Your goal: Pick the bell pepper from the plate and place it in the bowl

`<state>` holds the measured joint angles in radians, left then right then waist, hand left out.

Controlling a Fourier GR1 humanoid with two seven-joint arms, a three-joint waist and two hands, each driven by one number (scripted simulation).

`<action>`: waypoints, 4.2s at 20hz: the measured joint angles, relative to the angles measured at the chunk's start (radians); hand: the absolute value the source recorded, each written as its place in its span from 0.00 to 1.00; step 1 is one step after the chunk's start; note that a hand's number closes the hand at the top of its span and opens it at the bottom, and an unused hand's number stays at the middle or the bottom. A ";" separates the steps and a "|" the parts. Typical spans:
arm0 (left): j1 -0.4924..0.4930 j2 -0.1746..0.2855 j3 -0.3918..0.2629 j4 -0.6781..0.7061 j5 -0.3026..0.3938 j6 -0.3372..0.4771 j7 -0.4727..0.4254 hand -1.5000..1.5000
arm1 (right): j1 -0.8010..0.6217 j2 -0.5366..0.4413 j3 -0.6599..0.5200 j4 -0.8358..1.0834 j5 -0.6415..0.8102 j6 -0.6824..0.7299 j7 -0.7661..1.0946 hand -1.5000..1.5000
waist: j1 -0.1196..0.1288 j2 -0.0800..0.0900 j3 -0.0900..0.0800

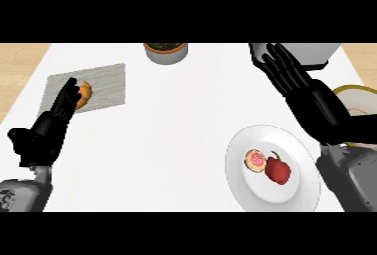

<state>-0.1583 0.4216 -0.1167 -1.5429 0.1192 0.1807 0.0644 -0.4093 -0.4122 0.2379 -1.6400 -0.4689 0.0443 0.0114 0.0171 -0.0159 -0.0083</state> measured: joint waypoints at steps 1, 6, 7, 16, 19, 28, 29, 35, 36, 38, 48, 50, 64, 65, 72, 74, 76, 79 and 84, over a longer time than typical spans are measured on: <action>-0.004 0.004 0.014 0.003 0.003 -0.002 0.000 0.50 | 0.005 -0.003 0.001 -0.026 0.026 -0.024 0.009 1.00 | -0.005 0.003 0.002; 0.035 0.022 0.077 0.013 0.004 0.037 -0.002 0.50 | 0.074 -0.124 -0.075 -0.113 0.250 -0.183 -0.026 1.00 | -0.051 -0.004 0.004; 0.039 0.025 0.084 0.014 0.005 0.042 0.000 0.50 | 0.100 -0.182 -0.077 -0.084 0.309 -0.188 0.000 0.00 | -0.073 -0.002 -0.006; 0.102 0.030 0.148 0.018 0.037 0.070 0.022 0.50 | 0.467 -0.229 -0.085 -0.051 0.718 -0.595 0.163 0.00 | -0.157 -0.015 0.000; 0.115 0.025 0.146 0.002 0.038 0.069 0.019 0.50 | 0.604 -0.183 -0.030 -0.121 0.863 -0.718 0.209 0.00 | -0.142 -0.013 0.001; 0.056 0.018 0.126 0.003 0.038 0.037 0.034 0.50 | 0.895 -0.062 0.040 -0.460 1.336 -0.772 0.542 0.00 | -0.070 0.010 0.002; 0.059 0.019 0.124 -0.001 0.039 0.031 0.032 0.50 | 0.913 -0.053 0.044 -0.506 1.384 -0.735 0.586 0.00 | -0.061 0.011 0.002; 0.027 -0.008 0.098 0.008 0.021 0.026 0.036 0.50 | 0.871 -0.049 0.060 -0.676 1.510 -0.393 0.841 0.00 | -0.023 0.019 0.003; 0.026 -0.011 0.094 0.005 0.019 0.024 0.036 0.50 | 0.847 -0.048 0.067 -0.678 1.511 -0.335 0.879 0.00 | -0.015 0.020 0.003; 0.026 -0.014 0.093 0.012 0.016 0.017 0.025 0.50 | 0.781 -0.048 0.063 -0.668 1.491 -0.227 0.941 0.00 | -0.005 0.022 0.004; 0.003 -0.033 0.091 0.018 -0.001 0.010 0.040 0.50 | 0.492 0.013 0.029 -0.499 1.250 0.108 1.049 0.00 | 0.004 0.022 0.007; -0.001 -0.032 0.097 0.027 0.001 0.003 0.035 0.50 | 0.454 0.029 0.023 -0.440 1.214 0.139 1.051 0.00 | 0.003 0.021 0.007; 0.022 -0.038 0.137 0.010 -0.010 -0.022 0.046 0.50 | 0.359 0.078 0.071 -0.231 1.299 0.225 1.038 0.00 | -0.012 0.016 0.008; 0.027 -0.042 0.137 0.003 -0.015 -0.022 0.045 0.50 | 0.347 0.095 0.082 -0.210 1.325 0.222 1.038 0.00 | -0.012 0.016 0.008; 0.027 -0.057 0.163 -0.008 -0.035 -0.041 0.059 0.50 | 0.383 0.166 0.081 -0.132 1.397 0.200 1.000 0.00 | -0.016 0.016 0.008; 0.024 -0.064 0.168 -0.021 -0.042 -0.042 0.073 0.50 | 0.382 0.189 0.077 -0.116 1.408 0.201 0.998 0.00 | -0.016 0.016 0.008; 0.035 -0.073 0.172 -0.026 -0.054 -0.044 0.068 0.50 | 0.400 0.203 0.075 -0.099 1.423 0.193 0.985 0.00 | -0.016 0.015 0.008; 0.022 -0.099 0.169 -0.015 -0.076 -0.042 0.069 0.50 | 0.411 0.223 0.063 -0.081 1.440 0.189 0.974 0.00 | -0.018 0.016 0.008; 0.020 -0.096 0.209 -0.008 -0.068 -0.090 0.068 0.50 | 0.394 0.249 0.035 -0.004 1.480 0.157 0.948 0.00 | -0.017 0.016 0.008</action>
<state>-0.1378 0.3259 0.0925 -1.5509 0.0509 0.0910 0.1322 -0.0156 -0.1628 0.2730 -1.6438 1.0106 0.2011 0.9596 0.0002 -0.0001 0.0001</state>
